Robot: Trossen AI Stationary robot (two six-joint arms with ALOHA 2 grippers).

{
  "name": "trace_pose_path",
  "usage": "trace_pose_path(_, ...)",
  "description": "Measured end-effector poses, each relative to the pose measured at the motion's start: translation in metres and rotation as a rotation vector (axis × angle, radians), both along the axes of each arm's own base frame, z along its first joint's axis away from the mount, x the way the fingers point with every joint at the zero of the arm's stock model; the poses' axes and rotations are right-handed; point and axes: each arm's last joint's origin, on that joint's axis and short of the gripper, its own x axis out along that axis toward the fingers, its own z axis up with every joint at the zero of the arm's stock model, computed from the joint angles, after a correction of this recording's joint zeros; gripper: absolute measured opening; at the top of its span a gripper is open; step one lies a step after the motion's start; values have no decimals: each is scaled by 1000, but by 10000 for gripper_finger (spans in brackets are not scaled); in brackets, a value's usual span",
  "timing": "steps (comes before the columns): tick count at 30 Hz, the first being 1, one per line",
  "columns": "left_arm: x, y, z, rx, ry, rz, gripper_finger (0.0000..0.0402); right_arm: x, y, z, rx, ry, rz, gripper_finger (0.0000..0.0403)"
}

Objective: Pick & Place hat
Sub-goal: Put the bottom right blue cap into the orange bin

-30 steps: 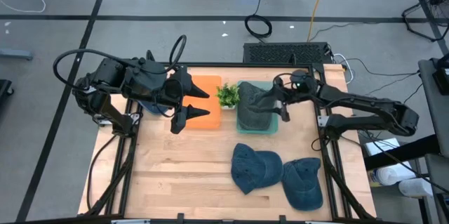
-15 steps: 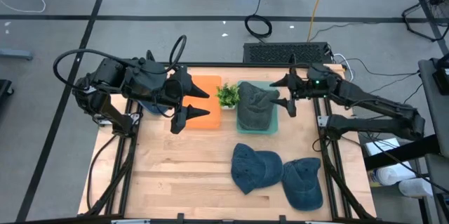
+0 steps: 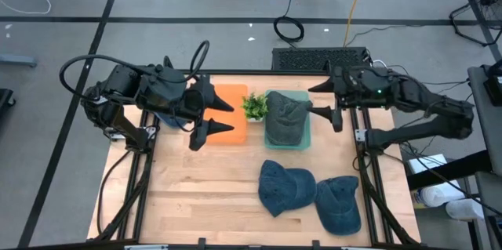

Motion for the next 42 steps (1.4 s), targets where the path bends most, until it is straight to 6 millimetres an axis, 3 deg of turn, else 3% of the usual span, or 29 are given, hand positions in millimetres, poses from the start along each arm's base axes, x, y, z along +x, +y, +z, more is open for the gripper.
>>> trace_pose_path(8,0,-1,0,-11,3,-32,251,3,32,28,11,38,65,290)
trace_pose_path(20,-1,-1,-3,-12,32,-29,251,-10,81,30,64,73,281,290)
trace_pose_path(31,-2,-1,-3,-35,43,-15,250,-18,135,15,193,204,442,290)
trace_pose_path(42,-2,-1,-3,-39,42,-12,251,-38,180,-12,388,506,408,289)
